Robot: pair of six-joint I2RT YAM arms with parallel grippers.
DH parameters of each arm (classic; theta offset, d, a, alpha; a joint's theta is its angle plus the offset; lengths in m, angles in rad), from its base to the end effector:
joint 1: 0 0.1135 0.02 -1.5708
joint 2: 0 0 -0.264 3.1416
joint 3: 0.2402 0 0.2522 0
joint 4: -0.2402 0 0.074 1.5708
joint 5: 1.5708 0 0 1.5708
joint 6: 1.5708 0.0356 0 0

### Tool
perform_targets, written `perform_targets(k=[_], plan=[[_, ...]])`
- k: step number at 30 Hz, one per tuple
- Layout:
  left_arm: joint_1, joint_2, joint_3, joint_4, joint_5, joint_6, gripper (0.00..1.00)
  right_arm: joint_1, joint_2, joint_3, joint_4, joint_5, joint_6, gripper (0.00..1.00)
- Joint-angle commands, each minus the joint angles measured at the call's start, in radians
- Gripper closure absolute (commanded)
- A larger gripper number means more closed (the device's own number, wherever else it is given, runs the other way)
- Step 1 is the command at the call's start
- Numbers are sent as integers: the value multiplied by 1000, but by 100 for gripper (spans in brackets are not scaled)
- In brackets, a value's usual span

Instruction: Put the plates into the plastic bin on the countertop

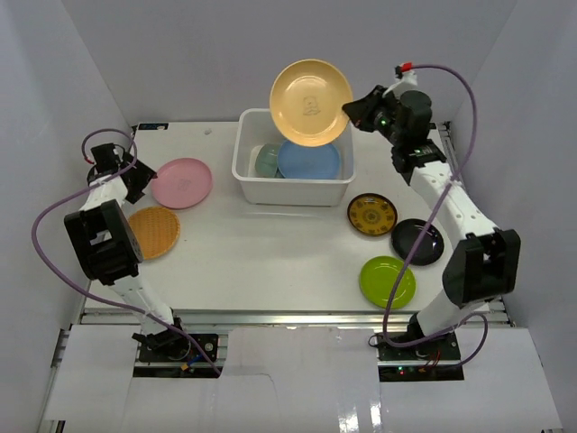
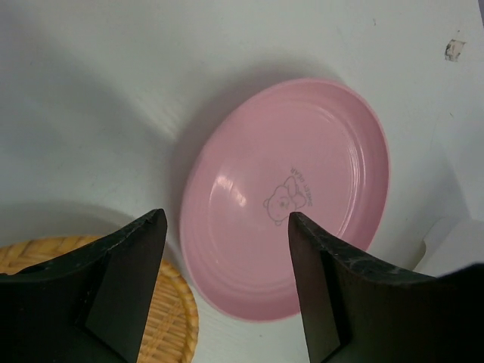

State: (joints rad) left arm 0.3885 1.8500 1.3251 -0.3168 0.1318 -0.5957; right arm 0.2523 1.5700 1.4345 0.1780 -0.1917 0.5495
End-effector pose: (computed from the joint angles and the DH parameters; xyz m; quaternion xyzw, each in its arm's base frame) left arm 0.3790 0.1501 0.2149 -0.4198 0.8327 -0.0980 0.3475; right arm 0.3658 0.1013 0.4085 0.0336 0.6914 0.3414 0.6358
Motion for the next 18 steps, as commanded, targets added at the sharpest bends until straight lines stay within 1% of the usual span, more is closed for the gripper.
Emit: perform_targets(k=[1,4,7,8,10,11,13,14,15,16,17,18], plan=[[12,47,115,-76,22,71,25,50,140,87,-103,-44,-43,92],[44,90,128,-73,69,96,26,94,192,89,-112,0,-72,92],[62,132,140,-44,124,117,30,113,245,124,-155,18,-104,92],[61,149,170,-44,164,138,32,117,254,133,-169,30,-114,92],[62,201,193,-41,227,151,34,123,278,142,-175,43,-120,92],[61,216,209,-41,276,152,36,123,283,142,-176,44,-118,90],[61,245,217,-39,302,158,39,128,301,144,-176,63,-122,85],[61,252,215,-39,302,162,39,128,312,144,-208,70,-123,79],[61,255,212,-36,302,163,40,131,318,147,-212,80,-125,70],[61,259,210,-33,304,166,40,131,323,149,-215,83,-125,70],[61,270,207,-28,310,163,40,131,328,147,-218,87,-126,60],[59,278,204,-24,330,154,42,131,331,144,-218,89,-126,59]])
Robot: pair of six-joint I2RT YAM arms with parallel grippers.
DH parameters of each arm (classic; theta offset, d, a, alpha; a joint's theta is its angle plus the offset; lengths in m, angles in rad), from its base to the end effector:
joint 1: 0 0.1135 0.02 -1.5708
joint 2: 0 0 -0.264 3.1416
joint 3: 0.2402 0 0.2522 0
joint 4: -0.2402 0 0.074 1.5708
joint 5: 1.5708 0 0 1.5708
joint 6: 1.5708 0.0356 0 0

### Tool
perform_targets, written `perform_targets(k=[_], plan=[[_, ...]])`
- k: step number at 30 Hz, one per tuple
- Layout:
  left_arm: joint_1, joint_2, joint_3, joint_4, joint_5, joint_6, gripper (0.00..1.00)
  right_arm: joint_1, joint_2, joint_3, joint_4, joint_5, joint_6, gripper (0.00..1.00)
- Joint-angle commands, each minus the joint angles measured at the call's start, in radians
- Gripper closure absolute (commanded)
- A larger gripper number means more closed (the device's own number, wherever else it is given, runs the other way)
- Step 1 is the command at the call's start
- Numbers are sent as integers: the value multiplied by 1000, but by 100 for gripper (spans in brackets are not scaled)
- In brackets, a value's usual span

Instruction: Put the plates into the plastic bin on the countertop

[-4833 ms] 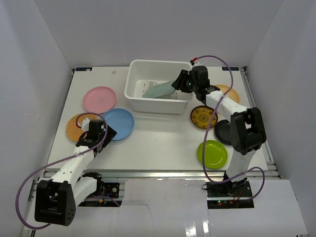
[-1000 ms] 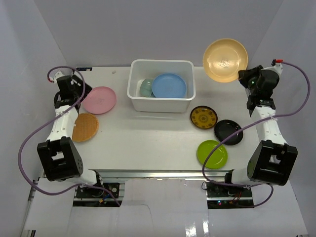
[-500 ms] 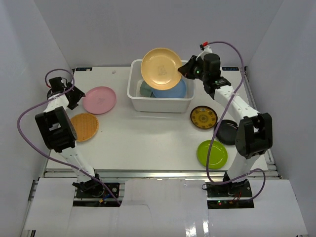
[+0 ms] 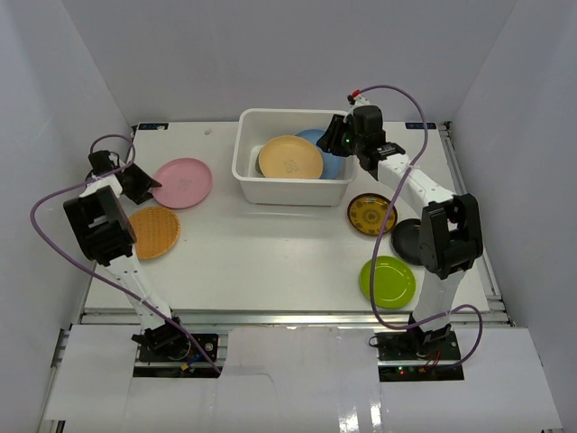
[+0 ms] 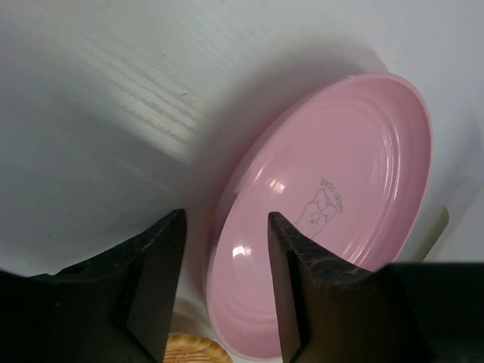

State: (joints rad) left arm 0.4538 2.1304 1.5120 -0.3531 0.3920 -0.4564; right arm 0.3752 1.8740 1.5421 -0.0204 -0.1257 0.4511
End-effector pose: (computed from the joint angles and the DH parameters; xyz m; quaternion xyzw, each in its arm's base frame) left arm 0.4147 0.1872 0.1558 -0.3603 0.8670 -0.1865 0.2893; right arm 0.4195 0.1700 0.3046 -0.0049 0.8192 0.2765 0.5024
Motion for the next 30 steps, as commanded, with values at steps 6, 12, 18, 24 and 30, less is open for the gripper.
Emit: perform_targets(k=[6,12,18,24,30], plan=[[-6,17,4,35,70,-2,65,14,8,32,-6,25,-41,36],[-6,-53,-22,94,48,-85,100,18,-96,-7,60,-24,-34,34],[-6,-231,-73,225,99,-247,100,18,-229,-42,82,-63,-49,18],[-32,-481,-128,373,108,-373,100,11,-438,-262,145,-23,-75,13],[-291,-630,-98,390,41,-321,100,-13,-634,-467,191,86,-49,48]])
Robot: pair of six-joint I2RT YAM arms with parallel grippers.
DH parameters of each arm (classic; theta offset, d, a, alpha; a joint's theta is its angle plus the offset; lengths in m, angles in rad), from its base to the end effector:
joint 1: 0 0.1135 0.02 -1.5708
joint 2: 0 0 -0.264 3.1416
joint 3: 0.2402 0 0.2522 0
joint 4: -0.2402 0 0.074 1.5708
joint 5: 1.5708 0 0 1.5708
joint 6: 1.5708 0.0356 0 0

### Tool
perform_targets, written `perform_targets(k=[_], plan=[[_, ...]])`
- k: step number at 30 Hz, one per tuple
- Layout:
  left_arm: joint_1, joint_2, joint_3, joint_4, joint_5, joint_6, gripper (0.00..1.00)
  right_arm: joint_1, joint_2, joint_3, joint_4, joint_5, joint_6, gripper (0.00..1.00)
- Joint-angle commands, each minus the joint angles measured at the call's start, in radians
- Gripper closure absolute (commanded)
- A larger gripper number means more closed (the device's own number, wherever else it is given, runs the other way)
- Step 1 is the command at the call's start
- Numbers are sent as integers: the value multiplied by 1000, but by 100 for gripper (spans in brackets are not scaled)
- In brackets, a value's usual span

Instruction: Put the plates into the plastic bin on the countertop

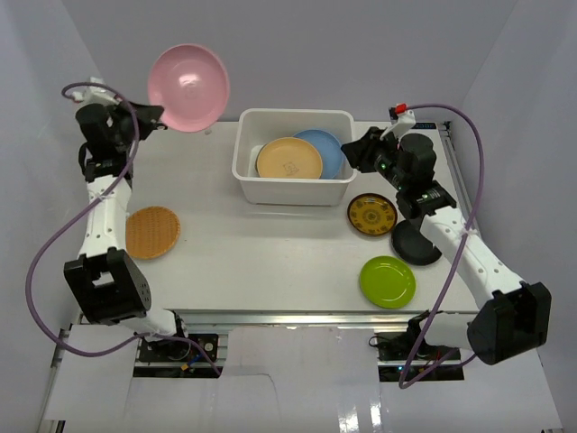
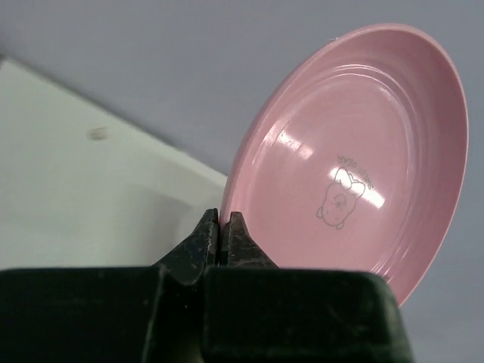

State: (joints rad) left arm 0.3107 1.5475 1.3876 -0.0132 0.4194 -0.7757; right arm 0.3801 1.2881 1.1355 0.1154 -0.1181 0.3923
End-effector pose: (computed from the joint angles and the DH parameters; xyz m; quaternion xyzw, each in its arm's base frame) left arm 0.3569 0.0994 0.3793 -0.2724 0.7102 -0.3001 0.5756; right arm 0.2834 0.1177 0.3850 -0.0366 0.7191 0.3003 0.6256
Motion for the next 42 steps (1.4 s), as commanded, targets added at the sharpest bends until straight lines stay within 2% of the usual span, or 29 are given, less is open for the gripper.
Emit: perform_targets(k=[1,2,3,5,11,15,20,21,22,24,25,26,27,28,31,32,35,39,40,42], plan=[[-186,-41,37,48,10,9,100,-24,-68,-84,61,81,17,75],[-262,-30,51,45,6,16,100,-30,-102,-121,64,78,25,89],[-295,-6,62,36,-1,21,100,-38,-116,-135,64,74,34,92],[-420,25,99,27,-46,52,100,-41,-166,-163,63,74,33,92],[-632,235,253,-122,-198,134,100,-41,-340,-301,29,51,37,91],[-673,348,333,-197,-255,151,100,-40,-470,-385,-3,41,49,90],[-687,450,404,-254,-344,179,100,-37,-498,-416,-45,-26,46,85],[-687,460,415,-270,-343,190,96,-35,-492,-416,-43,-41,49,83],[-687,468,425,-280,-338,193,77,-33,-474,-408,-40,-58,49,77],[-687,474,439,-291,-331,200,54,-11,-451,-396,-40,-89,49,70],[-687,468,442,-292,-330,207,40,5,-429,-390,-40,-88,49,63],[-688,461,450,-298,-327,211,34,44,-418,-382,-39,-71,49,59],[-688,436,470,-298,-306,216,27,71,-397,-382,-25,-57,48,50],[-687,416,478,-298,-298,228,13,129,-383,-382,-19,-31,48,46],[-687,314,495,-295,-289,246,9,230,-326,-379,28,27,62,38],[-688,284,496,-297,-286,256,8,308,-308,-381,45,91,65,36],[-688,107,415,-286,-295,273,8,437,-170,-356,127,167,80,33],[-687,-209,152,-263,-376,289,7,589,15,-249,165,238,77,33],[-688,-339,55,-272,-446,309,2,642,54,-221,173,247,74,33],[-687,-462,-24,-298,-508,320,2,692,188,-112,161,265,65,33]])
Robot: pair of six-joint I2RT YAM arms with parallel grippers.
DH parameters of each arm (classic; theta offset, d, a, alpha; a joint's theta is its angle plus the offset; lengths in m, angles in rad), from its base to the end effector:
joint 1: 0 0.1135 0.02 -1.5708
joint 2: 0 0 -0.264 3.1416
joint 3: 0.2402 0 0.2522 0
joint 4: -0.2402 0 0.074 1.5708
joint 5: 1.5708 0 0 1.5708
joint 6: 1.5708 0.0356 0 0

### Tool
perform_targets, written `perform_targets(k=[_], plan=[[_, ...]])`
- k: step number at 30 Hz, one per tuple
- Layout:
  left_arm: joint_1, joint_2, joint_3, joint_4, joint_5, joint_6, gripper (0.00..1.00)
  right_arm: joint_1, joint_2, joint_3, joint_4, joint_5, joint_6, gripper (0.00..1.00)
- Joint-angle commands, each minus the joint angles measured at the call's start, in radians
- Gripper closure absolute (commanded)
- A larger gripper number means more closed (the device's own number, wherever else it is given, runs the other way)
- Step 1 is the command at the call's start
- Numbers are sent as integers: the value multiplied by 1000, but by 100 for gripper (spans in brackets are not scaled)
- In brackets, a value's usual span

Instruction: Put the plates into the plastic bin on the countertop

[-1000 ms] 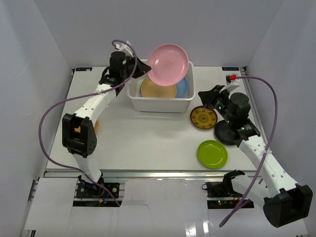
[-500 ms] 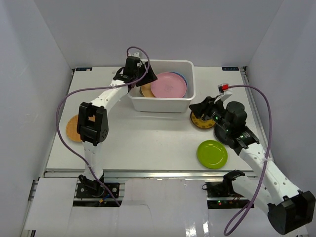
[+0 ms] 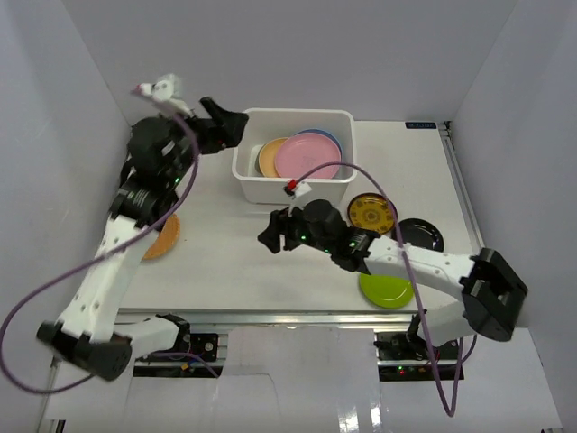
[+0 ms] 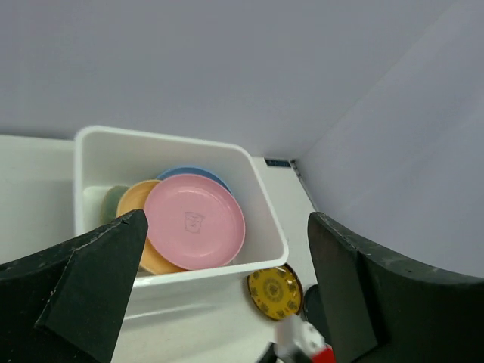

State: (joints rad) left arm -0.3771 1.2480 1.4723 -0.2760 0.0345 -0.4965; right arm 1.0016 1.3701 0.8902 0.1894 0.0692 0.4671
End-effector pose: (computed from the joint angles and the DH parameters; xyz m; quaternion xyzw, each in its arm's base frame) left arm 0.2517 -0.1010 0.4712 -0.0314 0.7245 -0.3026 0.6186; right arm 0.1731 0.2659 0.2810 -0.1917 0.7785 0.3794 0.4617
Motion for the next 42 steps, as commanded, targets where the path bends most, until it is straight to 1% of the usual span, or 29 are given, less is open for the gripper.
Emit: perform_targets(k=[1,2,3,4,5,6,7,8,9,10,12,13,16,18,21,22,27,28,30,33,35,36,37,41,42], plan=[[1,-274,-168,-52,-196,44,2,116,150,176,82,102,-19,34],[0,-324,-185,-96,-231,53,2,133,200,220,58,110,-22,33],[1,-369,-199,-121,-264,56,2,152,295,310,48,116,-25,33],[1,-407,-207,-173,-292,58,2,176,344,360,39,119,-25,33],[1,-479,-223,-199,-342,61,2,186,439,409,25,119,-22,32],[0,-511,-233,-218,-366,62,2,196,489,502,22,113,-21,31],[0,-541,-242,-260,-389,61,2,200,532,551,12,100,1,30],[0,-589,-262,-284,-442,61,2,201,617,597,-2,93,16,27],[1,-611,-271,-304,-467,61,2,204,657,683,-5,86,31,27],[1,-645,-288,-351,-516,62,2,204,734,729,-14,75,65,24],[1,-674,-302,-403,-539,58,2,207,805,839,-34,76,105,23],[1,-686,-305,-416,-541,58,2,209,858,863,-33,80,128,23],[1,-713,-290,-457,-530,56,2,207,925,939,-19,89,214,23],[1,-720,-265,-479,-509,52,2,204,1004,993,-19,89,271,24],[0,-725,-247,-485,-472,44,2,198,1060,1039,-8,106,346,24],[0,-725,-242,-486,-461,41,2,193,1099,1079,-8,101,369,24],[0,-730,-230,-486,-398,24,2,167,1201,1142,34,97,533,24],[1,-730,-227,-488,-395,23,2,164,1227,1142,77,95,556,25],[0,-729,-221,-488,-390,23,2,157,1257,1161,105,80,603,27],[1,-722,-221,-485,-386,29,2,150,1362,1240,125,64,704,31],[0,-716,-222,-482,-386,39,2,147,1400,1282,139,57,748,34],[1,-713,-224,-480,-387,42,2,147,1417,1306,149,58,768,37],[0,-711,-227,-477,-387,45,2,147,1443,1317,154,63,803,41],[1,-699,-231,-453,-387,61,2,143,1486,1366,171,93,835,47],[0,-696,-231,-447,-386,67,2,144,1486,1363,171,99,840,50]])
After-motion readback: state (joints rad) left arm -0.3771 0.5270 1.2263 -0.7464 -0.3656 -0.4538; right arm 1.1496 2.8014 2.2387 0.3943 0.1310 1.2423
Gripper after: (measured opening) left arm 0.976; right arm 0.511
